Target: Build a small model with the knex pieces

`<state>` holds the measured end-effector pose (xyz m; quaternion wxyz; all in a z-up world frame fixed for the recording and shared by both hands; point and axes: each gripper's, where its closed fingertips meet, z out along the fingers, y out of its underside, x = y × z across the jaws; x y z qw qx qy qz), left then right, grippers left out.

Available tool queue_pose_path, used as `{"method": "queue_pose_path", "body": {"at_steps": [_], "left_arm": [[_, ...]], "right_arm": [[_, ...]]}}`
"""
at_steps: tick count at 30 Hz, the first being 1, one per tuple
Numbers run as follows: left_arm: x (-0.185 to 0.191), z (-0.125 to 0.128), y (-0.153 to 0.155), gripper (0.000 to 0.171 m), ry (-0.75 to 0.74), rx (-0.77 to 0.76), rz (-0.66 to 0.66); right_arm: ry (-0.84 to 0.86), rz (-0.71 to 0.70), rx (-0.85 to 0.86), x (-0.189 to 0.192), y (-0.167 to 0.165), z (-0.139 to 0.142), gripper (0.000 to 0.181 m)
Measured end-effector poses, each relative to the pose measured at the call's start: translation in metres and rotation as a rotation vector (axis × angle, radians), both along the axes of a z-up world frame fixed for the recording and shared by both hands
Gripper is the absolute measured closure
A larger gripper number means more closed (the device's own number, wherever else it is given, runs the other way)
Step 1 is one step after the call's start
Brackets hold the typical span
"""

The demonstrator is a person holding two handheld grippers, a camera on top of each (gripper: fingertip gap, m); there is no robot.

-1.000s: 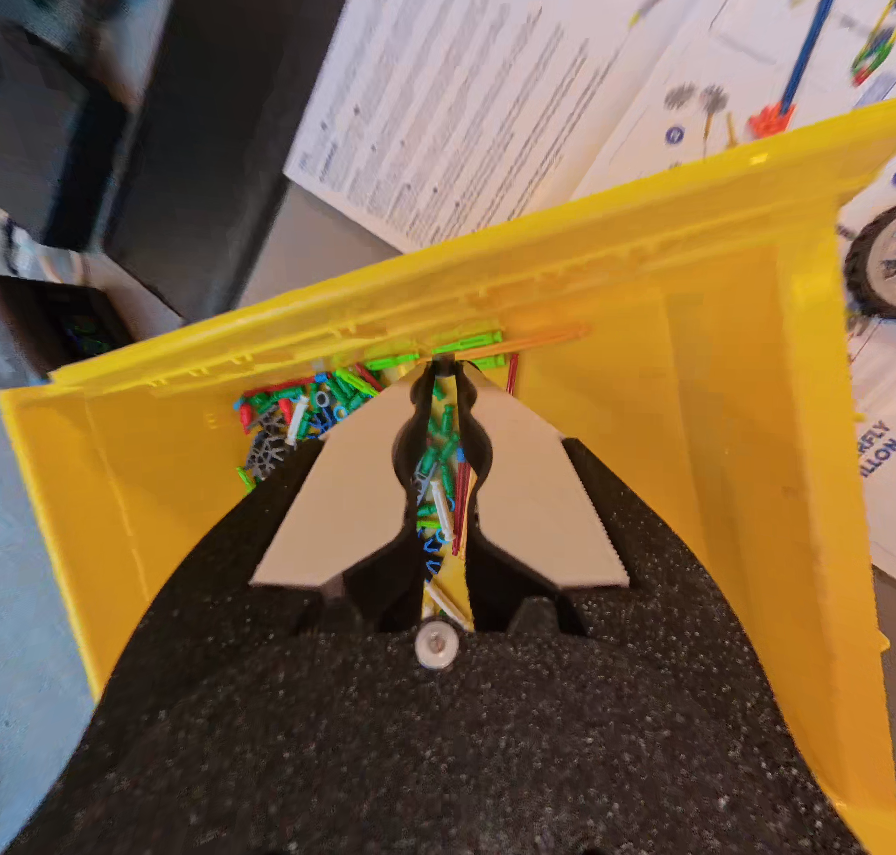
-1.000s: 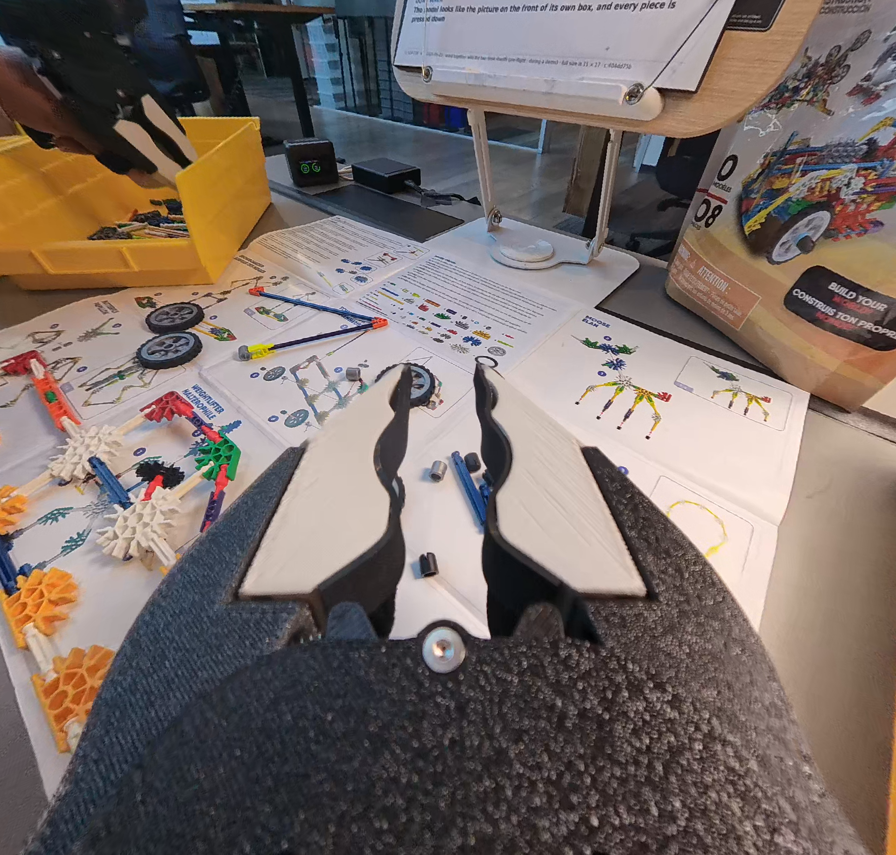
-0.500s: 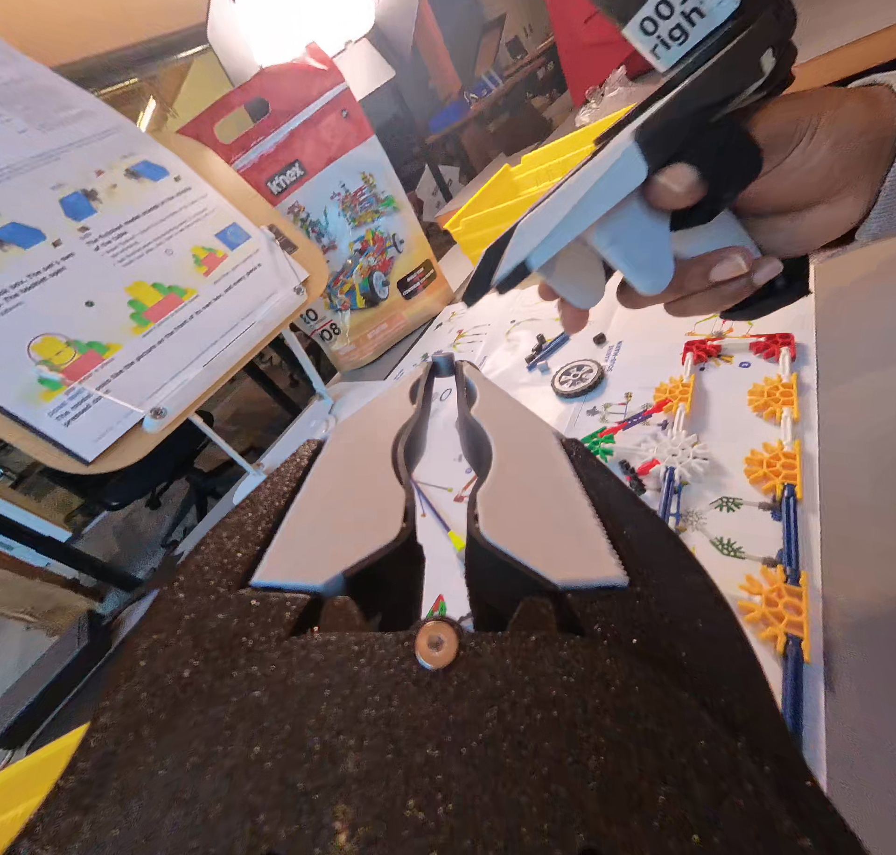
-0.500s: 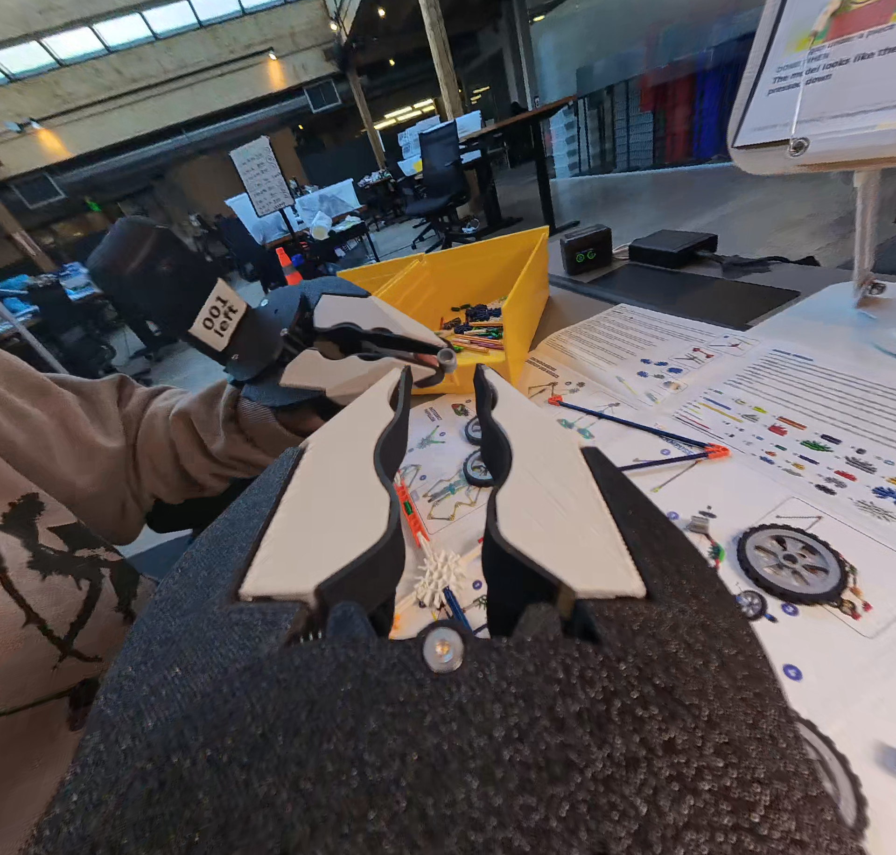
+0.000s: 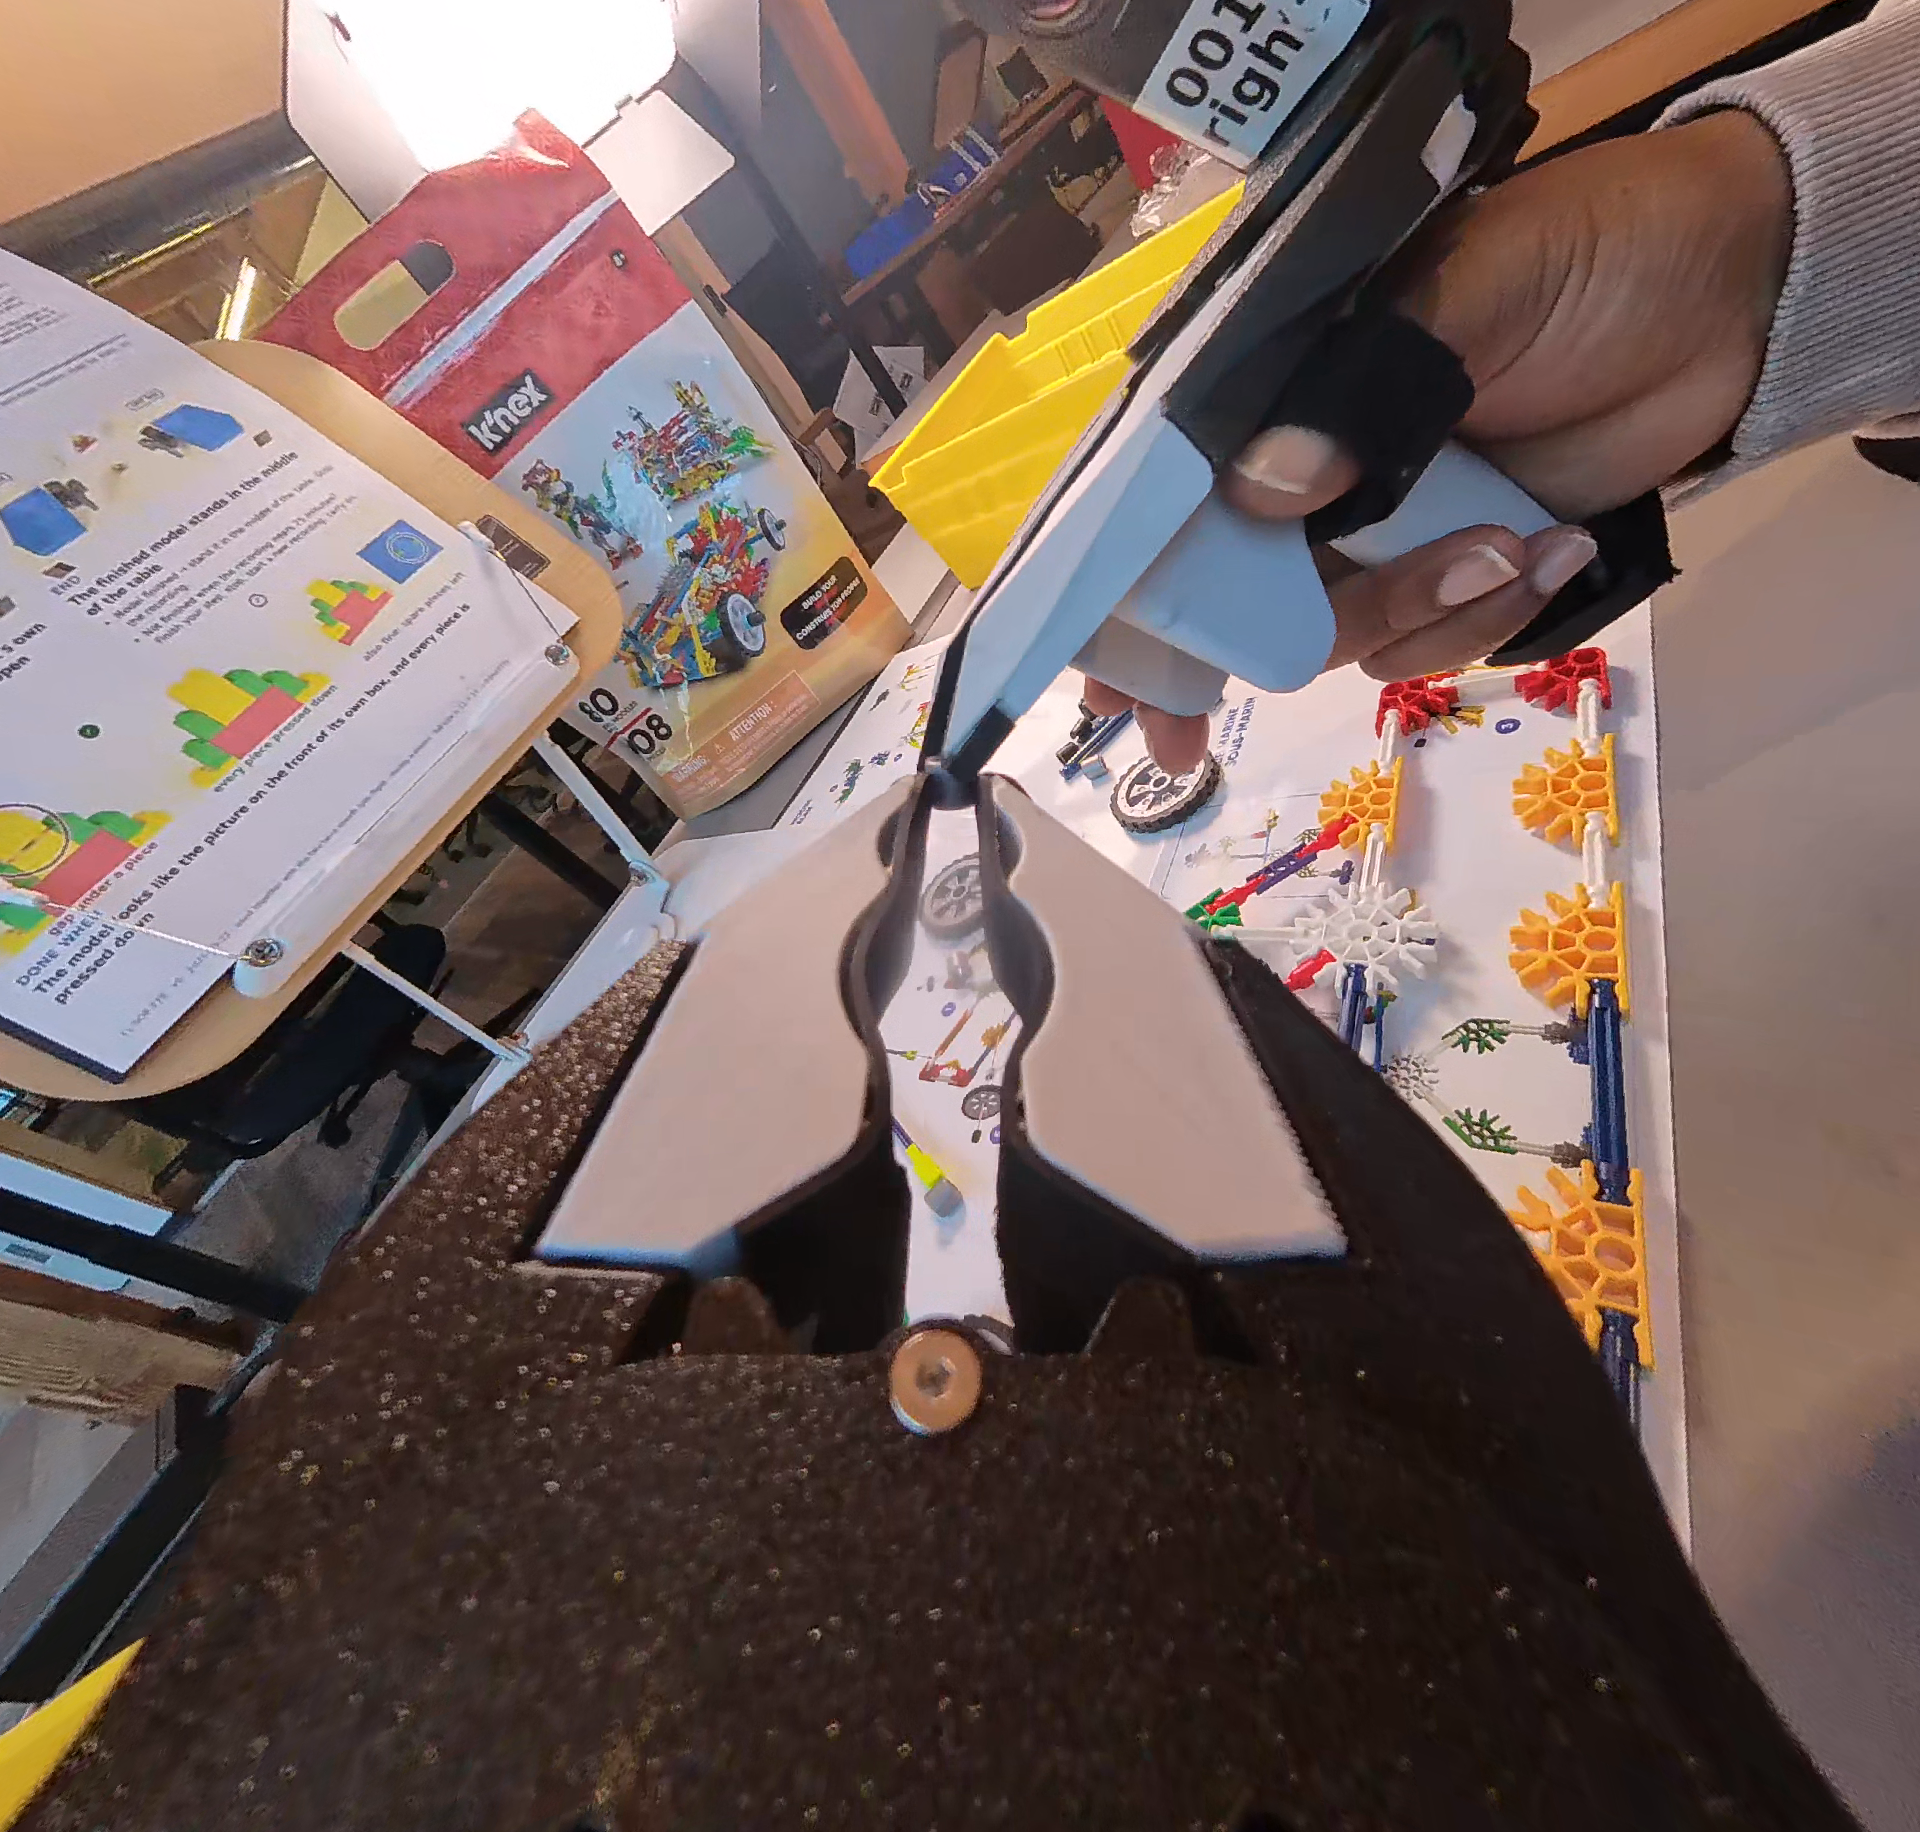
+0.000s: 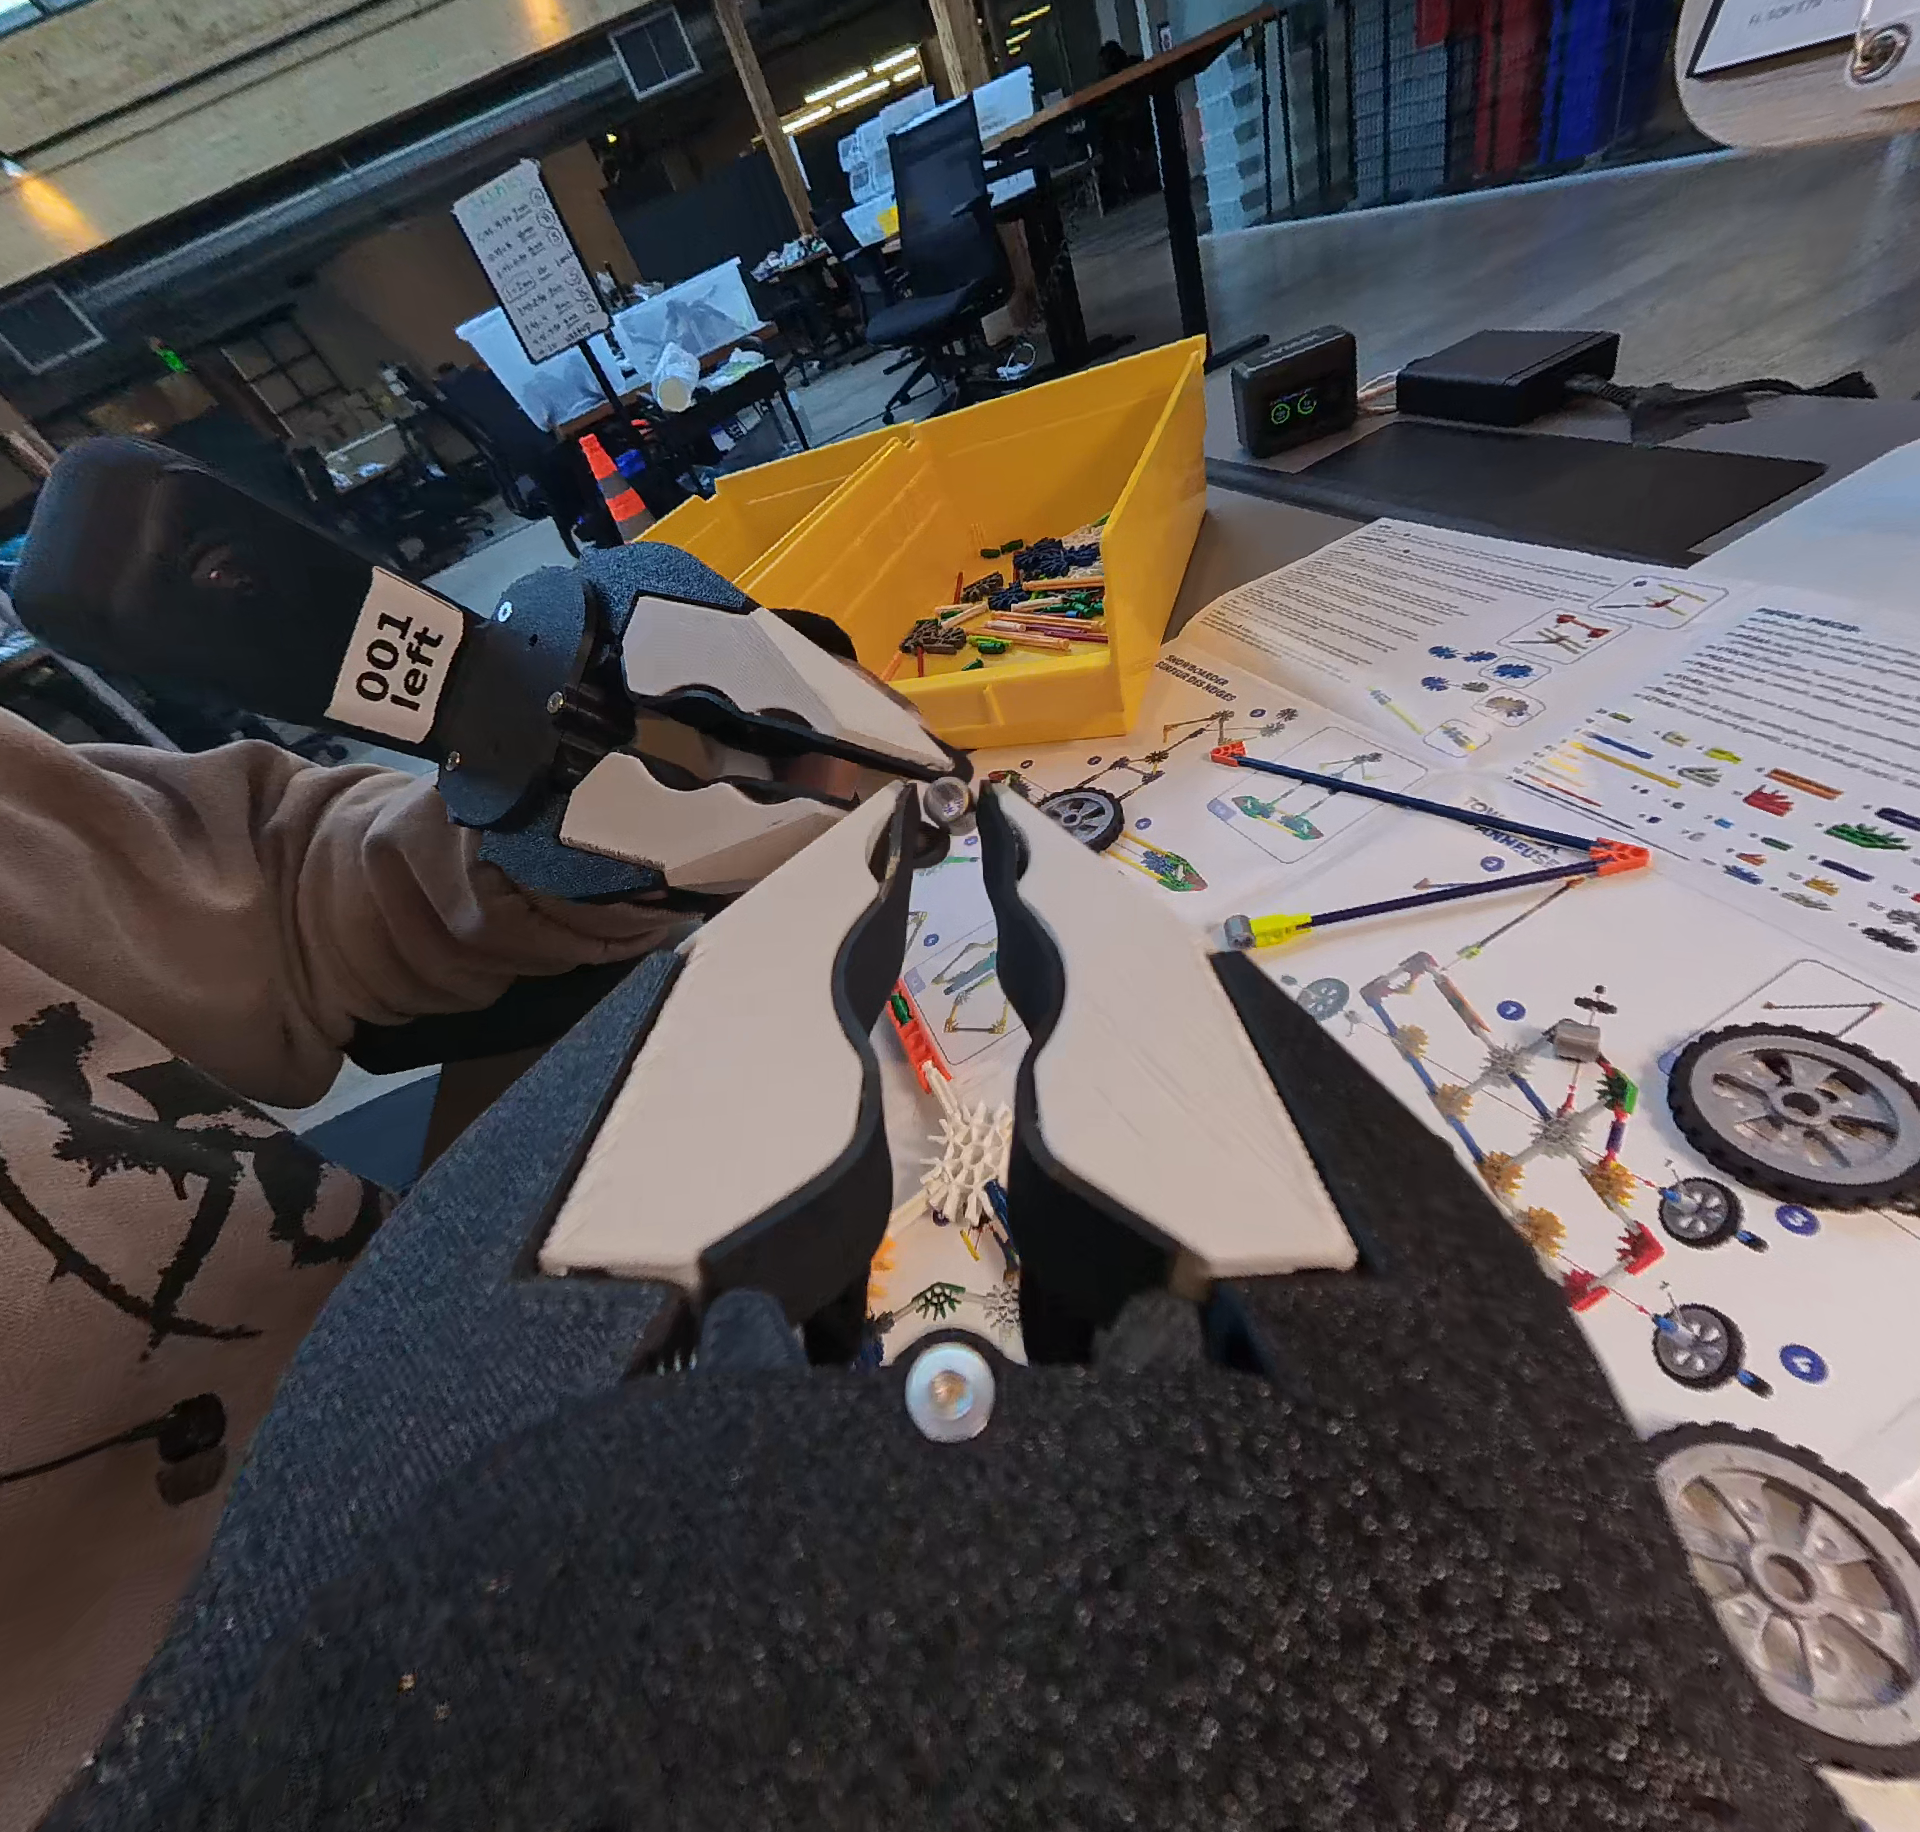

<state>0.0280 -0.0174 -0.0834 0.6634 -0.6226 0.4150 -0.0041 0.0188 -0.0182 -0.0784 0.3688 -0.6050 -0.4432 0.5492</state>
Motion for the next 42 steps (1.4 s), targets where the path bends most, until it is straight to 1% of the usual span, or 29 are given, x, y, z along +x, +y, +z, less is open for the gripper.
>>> {"method": "queue_pose_path", "body": {"at_steps": [3,5,6,7,8,9,11,13,15,17,21,24,25,26,27,29,31,32,34,37,39,42], "left_arm": [[0.000,-0.003,-0.002,0.165,0.001,-0.006,-0.009],[0.000,-0.006,-0.002,0.165,0.001,-0.018,-0.014],[0.000,-0.008,-0.002,0.167,-0.009,-0.039,-0.016],[-0.001,-0.009,0.000,0.165,-0.031,-0.070,-0.015],[-0.004,-0.008,0.001,0.161,-0.070,-0.103,-0.013],[-0.008,-0.006,0.002,0.160,-0.120,-0.139,-0.007],[-0.019,-0.003,0.005,0.154,-0.213,-0.228,0.013],[-0.030,-0.006,0.007,0.154,-0.277,-0.307,0.046],[-0.038,-0.016,0.004,0.151,-0.284,-0.364,0.076],[-0.046,-0.026,-0.001,0.151,-0.260,-0.383,0.114],[-0.061,-0.044,-0.009,0.151,-0.282,-0.405,0.151],[-0.065,-0.053,-0.008,0.152,-0.288,-0.425,0.151],[-0.064,-0.054,-0.008,0.151,-0.285,-0.426,0.145],[-0.064,-0.054,-0.007,0.151,-0.280,-0.423,0.139],[-0.063,-0.054,-0.007,0.151,-0.277,-0.422,0.131],[-0.061,-0.057,-0.008,0.151,-0.282,-0.428,0.118],[-0.061,-0.061,-0.010,0.151,-0.288,-0.440,0.110],[-0.061,-0.063,-0.010,0.151,-0.288,-0.444,0.109],[-0.060,-0.064,-0.011,0.151,-0.288,-0.446,0.105],[-0.060,-0.063,-0.012,0.151,-0.278,-0.437,0.104],[-0.061,-0.063,-0.013,0.152,-0.266,-0.430,0.104],[-0.061,-0.064,-0.013,0.152,-0.262,-0.429,0.101]], "right_arm": [[-0.012,0.022,-0.017,-0.001,-0.001,-0.003,0.172],[-0.036,0.035,0.004,-0.001,-0.002,-0.006,0.173],[-0.057,0.041,0.018,0.000,0.000,-0.009,0.173],[-0.088,0.028,0.037,0.003,0.009,-0.011,0.173],[-0.134,-0.007,0.069,0.009,0.025,-0.015,0.173],[-0.208,-0.062,0.117,0.018,0.051,-0.023,0.173],[-0.404,-0.167,0.176,0.040,0.111,-0.050,0.173],[-0.558,-0.209,0.200,0.056,0.160,-0.078,0.173],[-0.653,-0.190,0.182,0.062,0.185,-0.103,0.173],[-0.720,-0.155,0.190,0.063,0.195,-0.121,0.173],[-0.774,-0.120,0.220,0.062,0.197,-0.138,0.173],[-0.780,-0.121,0.213,0.063,0.198,-0.141,0.172],[-0.777,-0.120,0.215,0.063,0.198,-0.140,0.168],[-0.774,-0.129,0.222,0.064,0.200,-0.137,0.163],[-0.754,-0.142,0.231,0.064,0.203,-0.129,0.163],[-0.662,-0.154,0.229,0.057,0.203,-0.102,0.163],[-0.597,-0.119,0.238,0.045,0.194,-0.080,0.163],[-0.595,-0.077,0.255,0.037,0.184,-0.076,0.163],[-0.635,0.033,0.304,0.024,0.162,-0.085,0.163],[-0.708,0.217,0.423,0.011,0.133,-0.114,0.163],[-0.727,0.275,0.465,0.006,0.127,-0.127,0.163],[-0.738,0.291,0.474,-0.002,0.131,-0.133,0.163]]}}
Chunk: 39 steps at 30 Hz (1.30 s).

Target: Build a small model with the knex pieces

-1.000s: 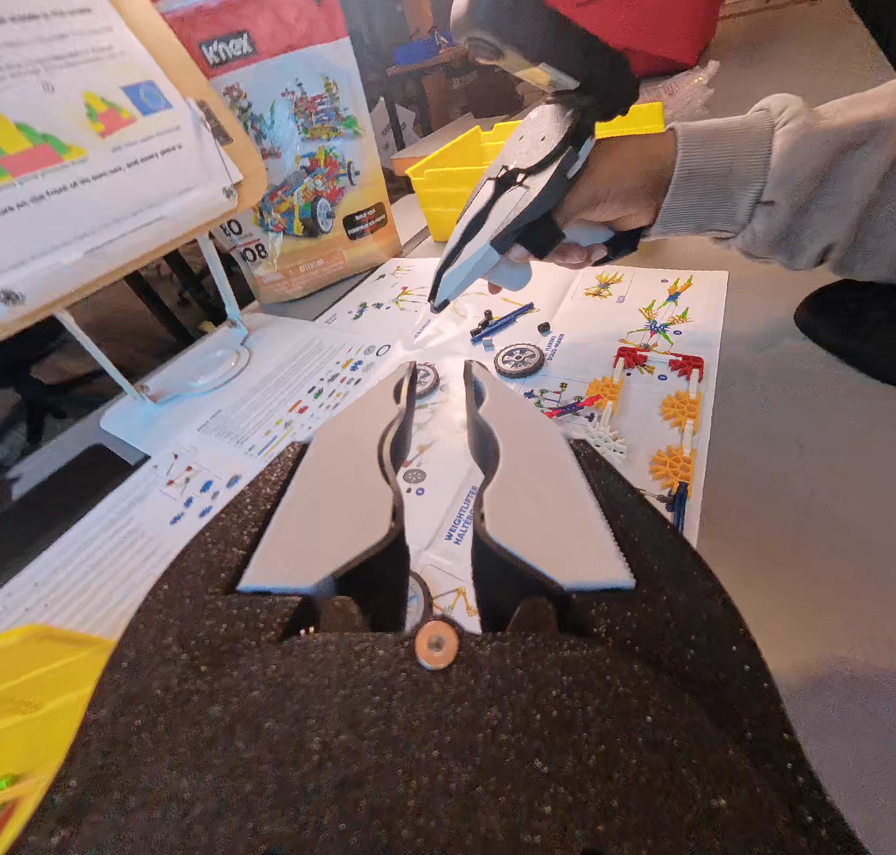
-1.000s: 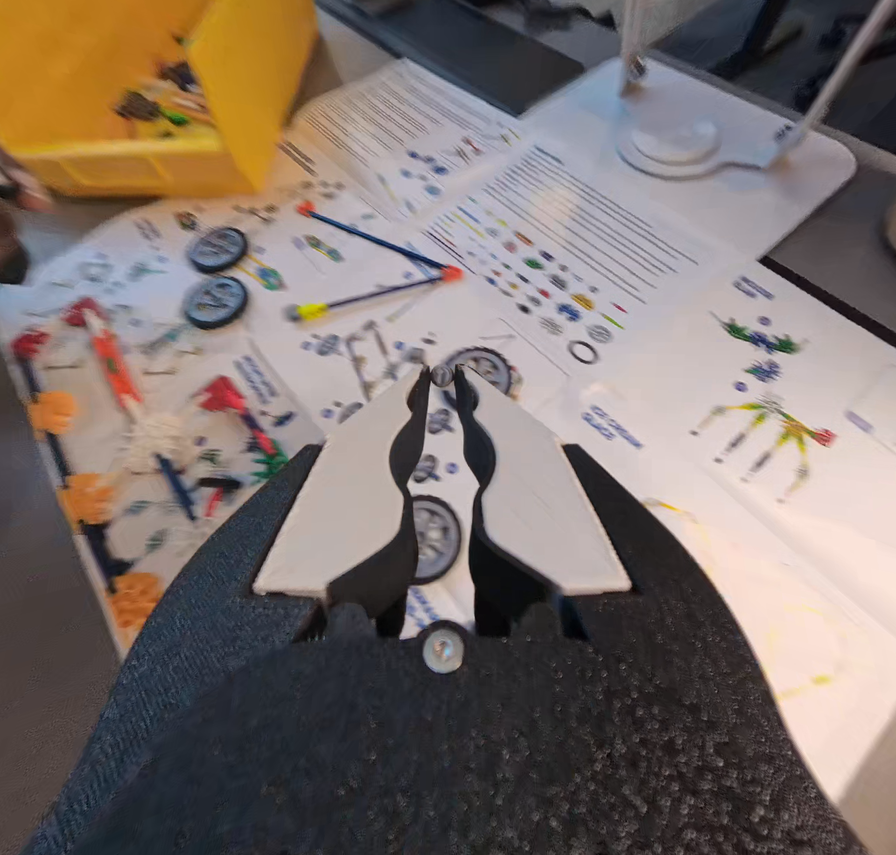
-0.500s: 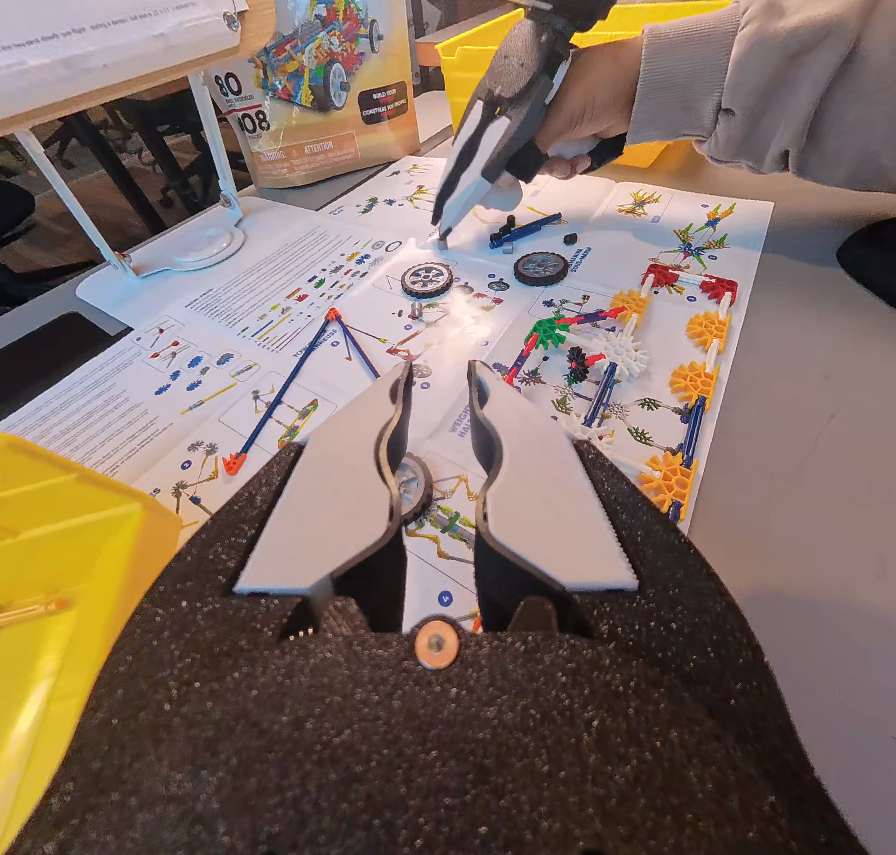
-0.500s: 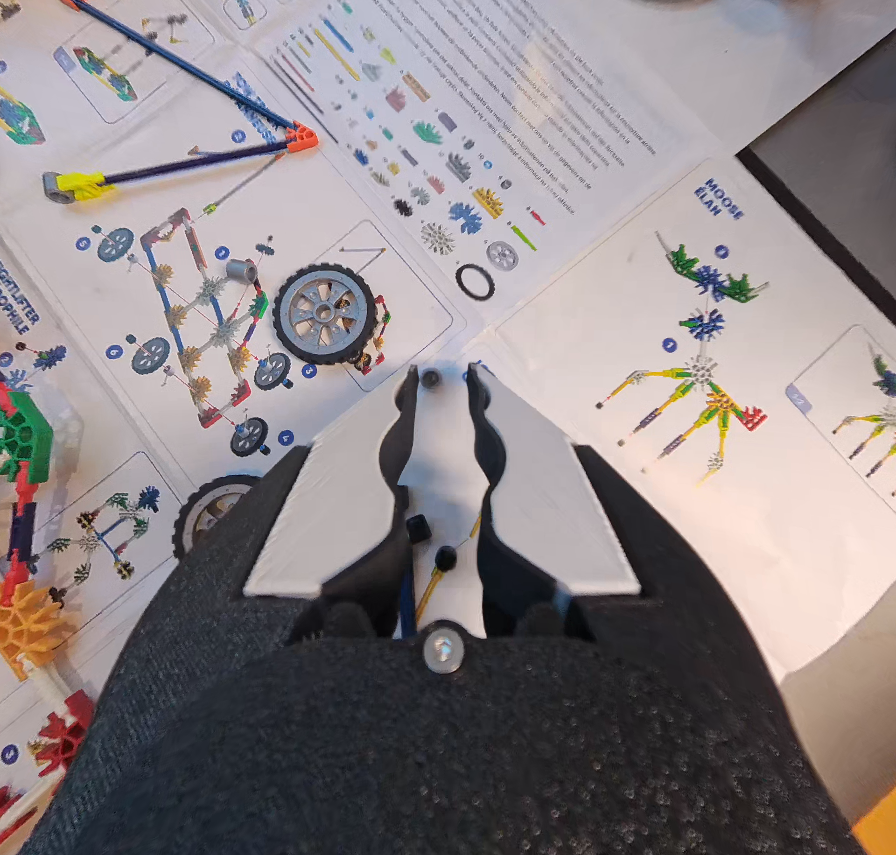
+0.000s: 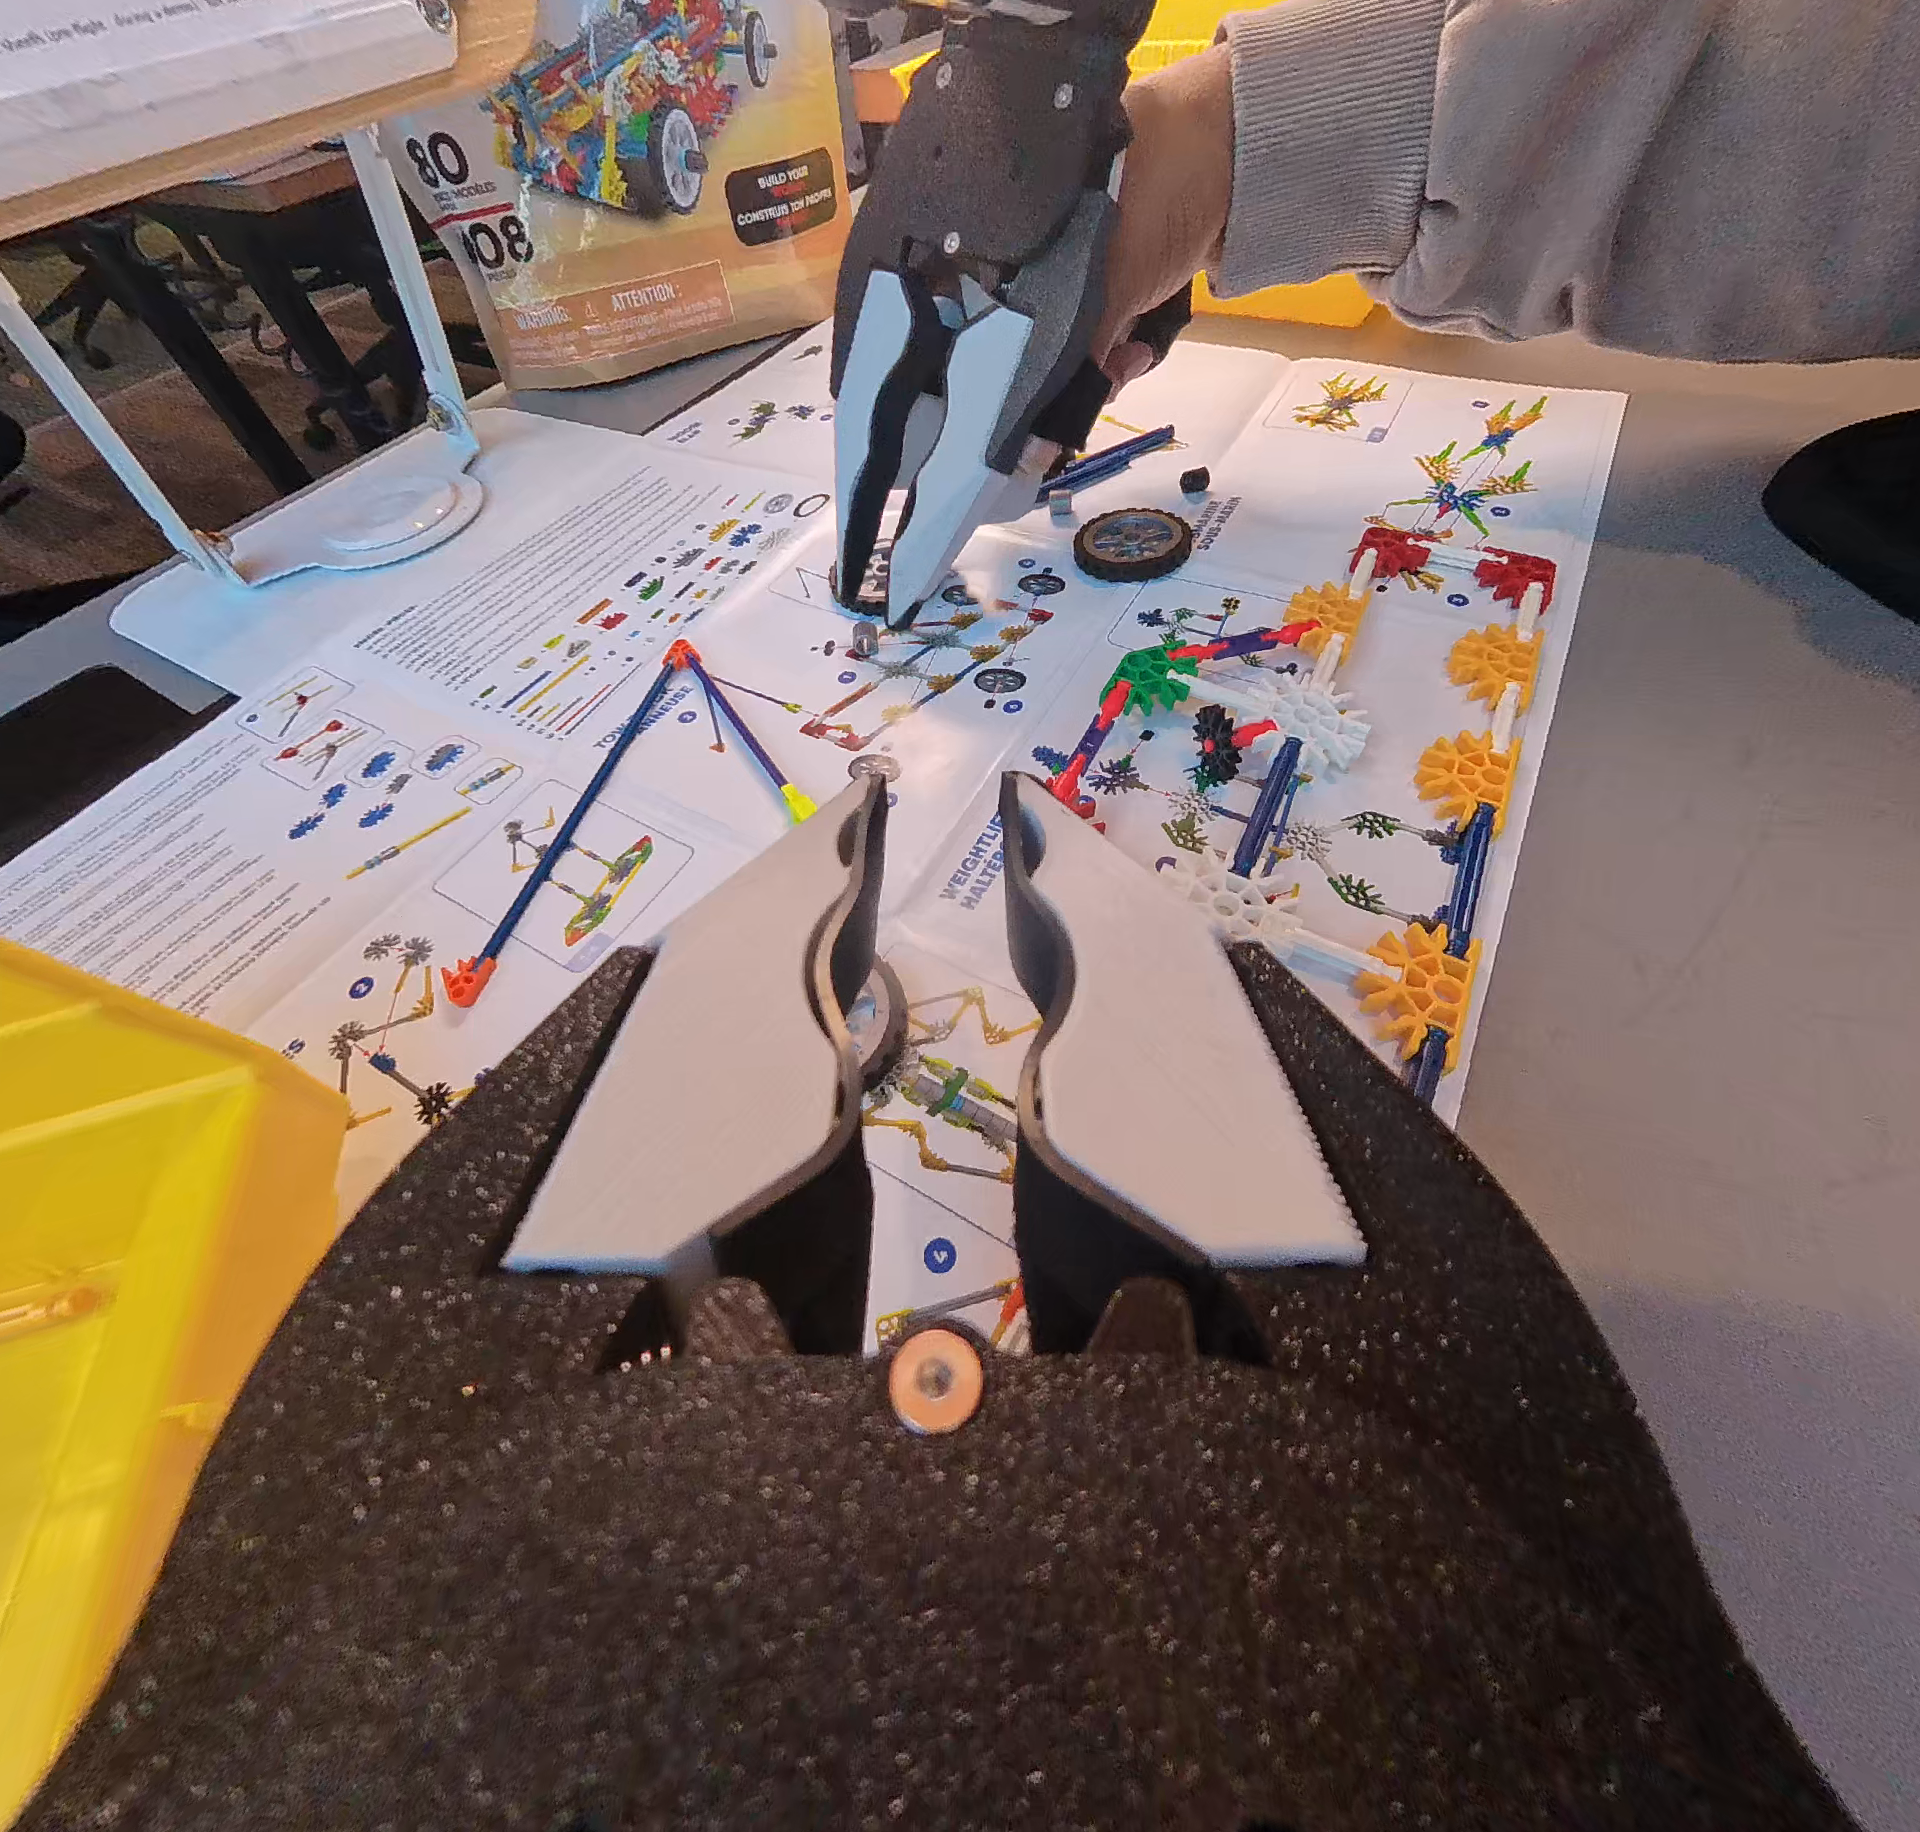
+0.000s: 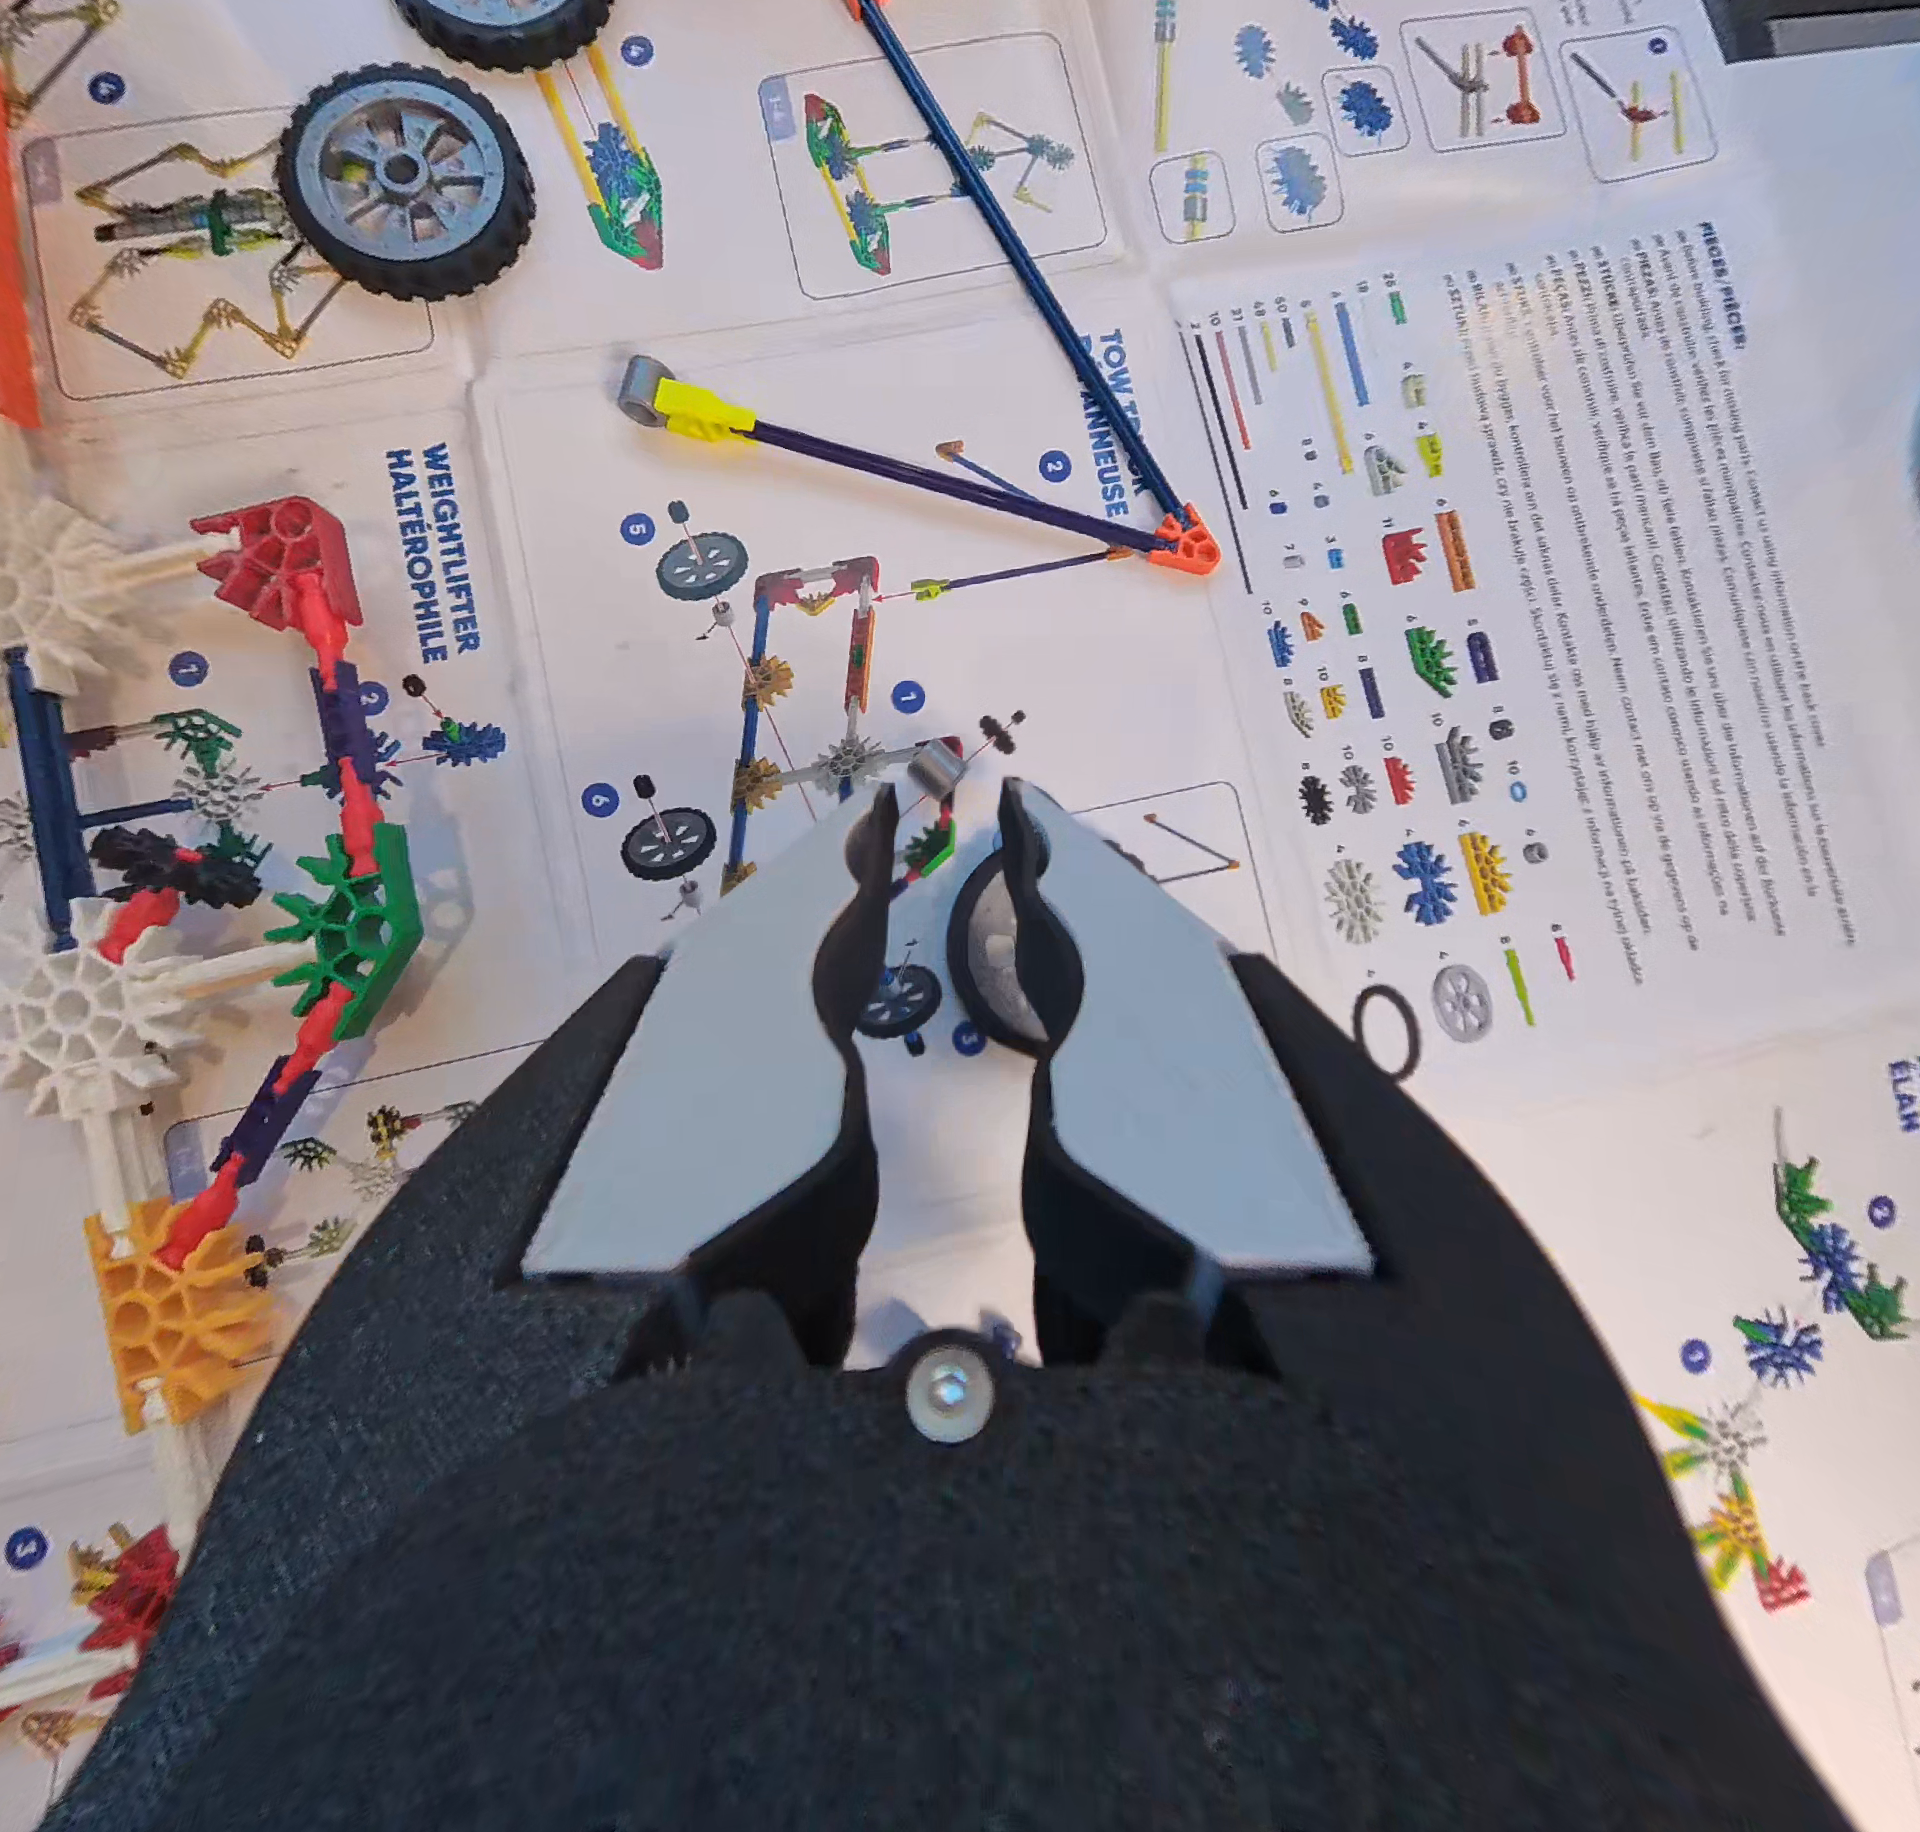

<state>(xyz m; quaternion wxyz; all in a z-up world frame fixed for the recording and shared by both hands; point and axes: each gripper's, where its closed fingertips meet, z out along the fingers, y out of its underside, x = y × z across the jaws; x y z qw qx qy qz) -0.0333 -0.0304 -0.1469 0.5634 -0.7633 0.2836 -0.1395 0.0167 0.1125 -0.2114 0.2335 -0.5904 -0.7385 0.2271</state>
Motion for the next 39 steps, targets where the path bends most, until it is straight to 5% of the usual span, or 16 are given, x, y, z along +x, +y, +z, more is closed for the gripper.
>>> {"method": "queue_pose_path", "body": {"at_steps": [8,15,19,25,29,35,39], "left_arm": [[0.006,0.003,-0.002,0.152,-0.118,-0.067,-0.021],[0.021,0.025,0.004,0.148,-0.748,-0.373,-0.079],[0.031,0.031,-0.005,0.156,-0.897,-0.454,-0.170],[0.036,0.047,-0.018,0.165,-0.871,-0.378,-0.259],[0.036,0.065,-0.034,0.165,-0.788,-0.217,-0.376],[0.032,0.069,-0.032,0.164,-0.177,0.263,-0.172],[0.030,0.066,-0.028,0.164,0.088,0.424,-0.056]], "right_arm": [[0.014,0.109,0.033,-0.009,-0.020,0.001,0.172],[0.350,0.370,0.262,-0.029,-0.122,0.075,0.171],[0.398,0.410,0.385,-0.033,-0.147,0.089,0.172],[0.443,0.439,0.379,-0.030,-0.164,0.106,0.172],[0.495,0.402,0.048,-0.022,-0.181,0.126,0.164],[0.456,0.101,-0.457,-0.018,-0.170,0.141,0.163],[0.466,-0.076,-0.658,-0.024,-0.174,0.136,0.160]]}}
